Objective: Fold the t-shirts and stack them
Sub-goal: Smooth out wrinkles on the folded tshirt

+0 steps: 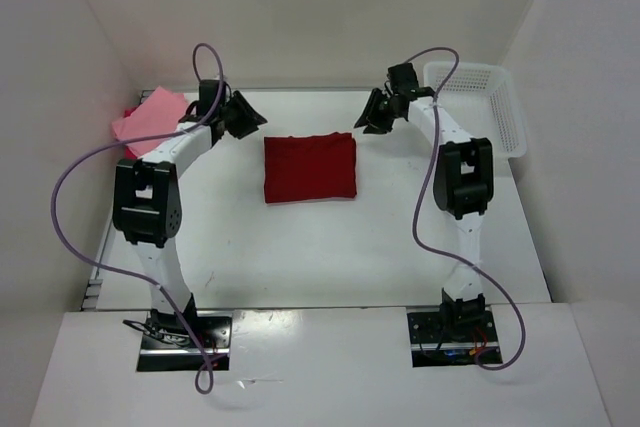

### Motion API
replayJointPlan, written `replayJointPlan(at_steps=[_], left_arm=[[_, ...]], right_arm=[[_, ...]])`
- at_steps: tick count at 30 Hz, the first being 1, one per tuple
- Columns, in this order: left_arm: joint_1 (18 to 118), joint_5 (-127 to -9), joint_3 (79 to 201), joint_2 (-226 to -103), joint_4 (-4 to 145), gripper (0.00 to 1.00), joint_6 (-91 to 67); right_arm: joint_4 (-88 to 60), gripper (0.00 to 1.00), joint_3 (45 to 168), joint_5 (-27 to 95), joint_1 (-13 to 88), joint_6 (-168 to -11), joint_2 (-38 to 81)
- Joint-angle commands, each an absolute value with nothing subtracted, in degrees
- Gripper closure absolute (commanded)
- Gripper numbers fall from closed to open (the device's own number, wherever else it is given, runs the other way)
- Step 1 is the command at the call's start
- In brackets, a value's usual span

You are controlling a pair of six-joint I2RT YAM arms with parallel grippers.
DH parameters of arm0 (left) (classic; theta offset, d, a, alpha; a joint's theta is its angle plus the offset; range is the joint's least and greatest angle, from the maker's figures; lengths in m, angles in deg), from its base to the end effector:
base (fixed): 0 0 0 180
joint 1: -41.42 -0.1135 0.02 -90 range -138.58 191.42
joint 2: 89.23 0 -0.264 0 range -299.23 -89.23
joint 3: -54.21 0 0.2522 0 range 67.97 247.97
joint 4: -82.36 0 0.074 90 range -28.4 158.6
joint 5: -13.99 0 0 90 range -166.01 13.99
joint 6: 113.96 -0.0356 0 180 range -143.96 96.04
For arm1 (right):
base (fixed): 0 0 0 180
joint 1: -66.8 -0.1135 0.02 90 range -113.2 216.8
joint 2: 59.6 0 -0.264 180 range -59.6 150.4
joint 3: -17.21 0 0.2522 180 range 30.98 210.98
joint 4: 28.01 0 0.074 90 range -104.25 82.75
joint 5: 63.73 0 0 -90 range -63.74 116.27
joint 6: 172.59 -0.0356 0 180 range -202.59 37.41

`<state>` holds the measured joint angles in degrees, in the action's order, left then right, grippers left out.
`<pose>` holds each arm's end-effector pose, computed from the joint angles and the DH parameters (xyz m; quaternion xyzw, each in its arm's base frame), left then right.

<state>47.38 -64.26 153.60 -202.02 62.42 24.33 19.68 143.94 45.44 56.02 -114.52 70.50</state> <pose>0.4553 -0.0548 0.2386 -0.2708 0.8341 -0.2954 0.3791 0.4983 0.1068 0.2169 0.1161 0.9240 0.2659 0.2489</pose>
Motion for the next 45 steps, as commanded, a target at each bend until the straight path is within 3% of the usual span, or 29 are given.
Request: replayJointPlan(at_steps=[1,3,4,8,20,25,29,32,34,38,45], left_arm=[[50.6,-60.0,149.7,-196.4,66.6,0.55,24.6],[53.6,-59.2,142.5,-195.2,69.4,0.56,25.5],[54.3,-58.7,140.2,-194.7,69.9,0.56,26.0],[57.1,-57.1,131.3,-193.0,74.0,0.58,28.6],[57.8,-60.9,123.6,-198.0,76.4,0.58,25.3],[57.8,-63.1,119.7,-192.6,74.2,0.53,25.3],[55.8,-61.5,122.3,-186.6,71.3,0.54,24.7],[55.8,-61.5,129.2,-186.1,69.3,0.58,24.7],[55.8,-61.5,134.7,-189.0,69.3,0.58,24.1],[54.4,-58.3,144.9,-199.2,68.4,0.6,24.0],[51.1,-59.4,153.8,-213.0,69.5,0.6,24.0]], right_arm=[[15.6,0.62,134.6,45.3,53.7,-113.1,58.5],[14.6,0.77,129.7,49.0,52.3,-113.6,54.4],[13.8,0.9,125.9,50.5,50.6,-113.6,53.9],[9.7,0.99,119.2,59.0,47.0,-113.6,54.4],[2.8,1.0,108.6,57.6,49.1,-115.3,61.5],[4.6,1.0,105.2,53.3,49.1,-115.3,58.1],[8.9,0.82,109.4,54.6,49.1,-114.7,55.7],[12.2,0.74,115.6,54.6,49.1,-114.7,54.1],[12.2,0.76,119.8,55.9,49.1,-114.7,55.4],[13.4,0.95,127.2,57.7,49.1,-114.1,62.5],[12.1,0.95,138.4,56.3,51.4,-115.8,74.9]])
